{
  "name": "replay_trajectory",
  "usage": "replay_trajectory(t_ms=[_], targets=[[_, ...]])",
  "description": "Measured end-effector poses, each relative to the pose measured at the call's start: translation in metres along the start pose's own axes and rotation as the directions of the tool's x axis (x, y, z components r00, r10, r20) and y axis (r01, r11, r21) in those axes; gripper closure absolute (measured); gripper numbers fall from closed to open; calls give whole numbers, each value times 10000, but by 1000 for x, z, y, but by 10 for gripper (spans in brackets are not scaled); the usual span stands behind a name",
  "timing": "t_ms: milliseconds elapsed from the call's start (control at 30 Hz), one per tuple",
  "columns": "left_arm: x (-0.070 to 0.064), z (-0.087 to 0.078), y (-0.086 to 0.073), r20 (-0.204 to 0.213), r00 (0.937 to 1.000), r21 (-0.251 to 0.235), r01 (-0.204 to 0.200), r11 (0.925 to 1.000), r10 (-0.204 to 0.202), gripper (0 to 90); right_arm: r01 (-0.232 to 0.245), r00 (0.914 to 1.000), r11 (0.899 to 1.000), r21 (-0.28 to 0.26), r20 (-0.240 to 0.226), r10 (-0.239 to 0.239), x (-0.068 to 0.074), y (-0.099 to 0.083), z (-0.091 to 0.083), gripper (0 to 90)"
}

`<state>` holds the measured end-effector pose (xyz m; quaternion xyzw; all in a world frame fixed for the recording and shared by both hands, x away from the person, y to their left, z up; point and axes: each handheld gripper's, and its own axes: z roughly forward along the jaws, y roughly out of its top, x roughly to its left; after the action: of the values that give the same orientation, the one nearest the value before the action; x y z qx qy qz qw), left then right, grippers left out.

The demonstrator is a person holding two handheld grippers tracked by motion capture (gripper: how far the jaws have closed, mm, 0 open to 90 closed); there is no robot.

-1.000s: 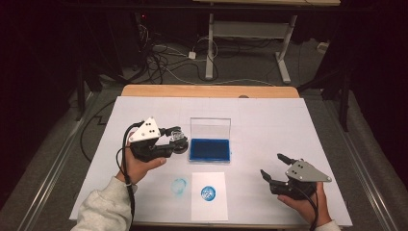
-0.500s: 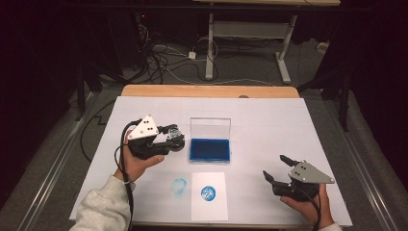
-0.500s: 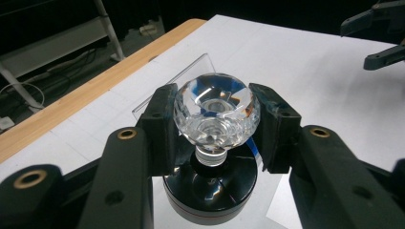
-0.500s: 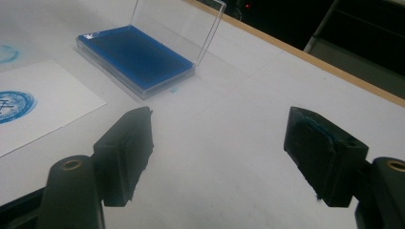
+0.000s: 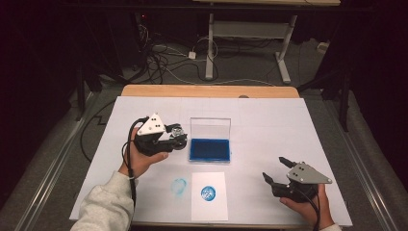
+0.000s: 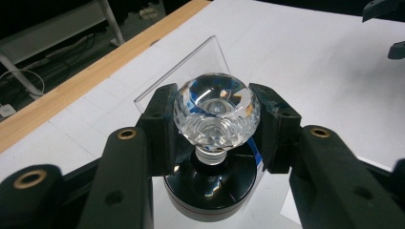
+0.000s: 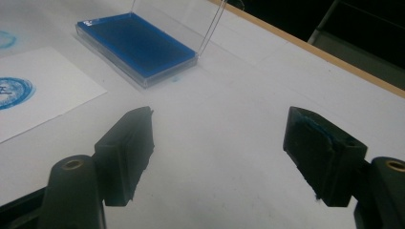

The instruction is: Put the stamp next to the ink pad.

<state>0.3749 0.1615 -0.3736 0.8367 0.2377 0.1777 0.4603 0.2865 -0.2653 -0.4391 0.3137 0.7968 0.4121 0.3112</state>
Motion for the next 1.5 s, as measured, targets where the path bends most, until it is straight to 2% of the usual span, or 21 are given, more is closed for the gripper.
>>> replay_trajectory(t_ms=[133,233,367,467,667,800,1200,1367,1500], targets=[[4,8,0,-147,9998,447,-135,9989,142,546,-18,10000,10000,44,-25,18,1,0,1,258],[10,13,-3,-194,9998,647,7,9979,6,546,17,10000,10000,94,-75,-16,1,0,2,259],[18,22,-10,-54,9995,779,304,9965,-301,545,48,9999,9998,196,-96,-46,1,-1,3,259],[23,31,-15,-99,9992,1062,403,9935,-394,545,64,9999,9997,251,-130,-61,2,-2,3,260],[29,43,-24,-120,9979,1226,643,9904,-633,545,126,9996,9992,370,-251,-117,4,-3,5,263],[29,50,-30,-193,9985,1562,546,9862,-522,544,225,9993,9988,441,-309,-211,5,-3,6,266],[25,63,-47,-295,9983,2070,556,9768,-506,544,292,9991,9983,502,-317,-277,5,-4,6,266],[25,63,-50,-299,9978,2003,635,9777,-587,544,356,9988,9979,547,-356,-336,6,-4,7,267],[28,62,-52,-233,9965,1968,837,9769,-807,543,319,9989,9979,558,-364,-299,6,-4,7,267]])
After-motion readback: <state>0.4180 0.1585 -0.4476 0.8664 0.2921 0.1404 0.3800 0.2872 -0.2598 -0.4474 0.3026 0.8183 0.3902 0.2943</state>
